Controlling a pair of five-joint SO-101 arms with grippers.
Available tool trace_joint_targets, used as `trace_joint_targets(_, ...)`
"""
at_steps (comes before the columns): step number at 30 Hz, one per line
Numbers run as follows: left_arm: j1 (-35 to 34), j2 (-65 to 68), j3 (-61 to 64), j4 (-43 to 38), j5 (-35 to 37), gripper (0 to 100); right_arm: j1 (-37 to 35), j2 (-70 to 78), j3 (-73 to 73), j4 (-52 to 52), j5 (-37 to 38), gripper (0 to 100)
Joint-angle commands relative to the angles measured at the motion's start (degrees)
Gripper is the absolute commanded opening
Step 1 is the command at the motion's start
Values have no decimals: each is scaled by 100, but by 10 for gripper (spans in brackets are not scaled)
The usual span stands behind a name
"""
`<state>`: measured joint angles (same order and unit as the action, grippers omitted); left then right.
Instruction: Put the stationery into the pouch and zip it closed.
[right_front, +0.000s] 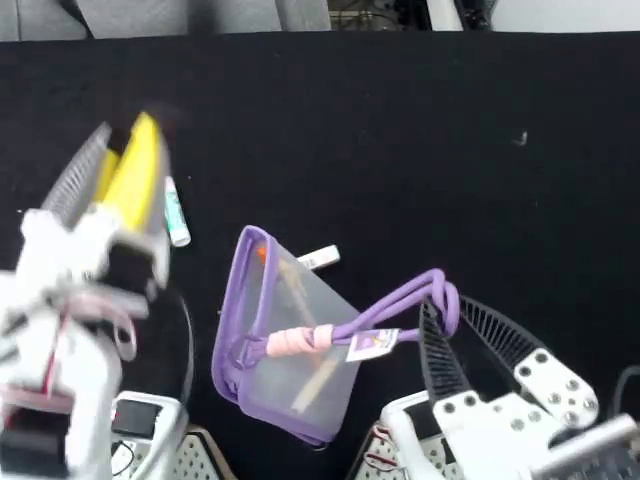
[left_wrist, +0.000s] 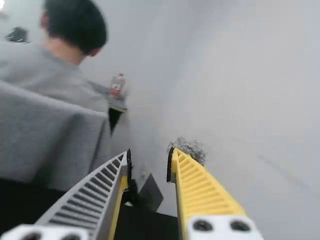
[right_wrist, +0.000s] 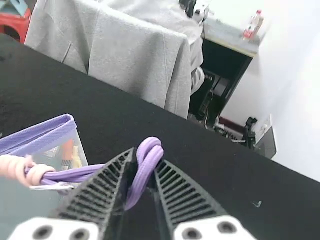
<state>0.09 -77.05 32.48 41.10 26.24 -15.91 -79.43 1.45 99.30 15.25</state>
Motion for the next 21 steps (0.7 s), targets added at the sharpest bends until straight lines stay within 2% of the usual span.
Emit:
trace_joint_targets(1, -479, 1363, -866, 316, 431, 148, 62, -40, 66, 193, -53, 11)
trace_joint_targets(7, -505, 2813, -1191, 1081, 1073, 149, 62, -57, 259, 185, -44, 11)
trace_joint_targets(15, -1024, 4264, -1024, 914, 1037, 150, 70, -57, 286, 185, -44, 11)
trace_joint_targets(18, -1138, 4818, -1024, 782, 563, 150, 70, -31, 277, 176, -44, 11)
trace_joint_targets(21, -927, 5407, -1024, 747, 26, 150, 70, -31, 277, 167, -44, 11)
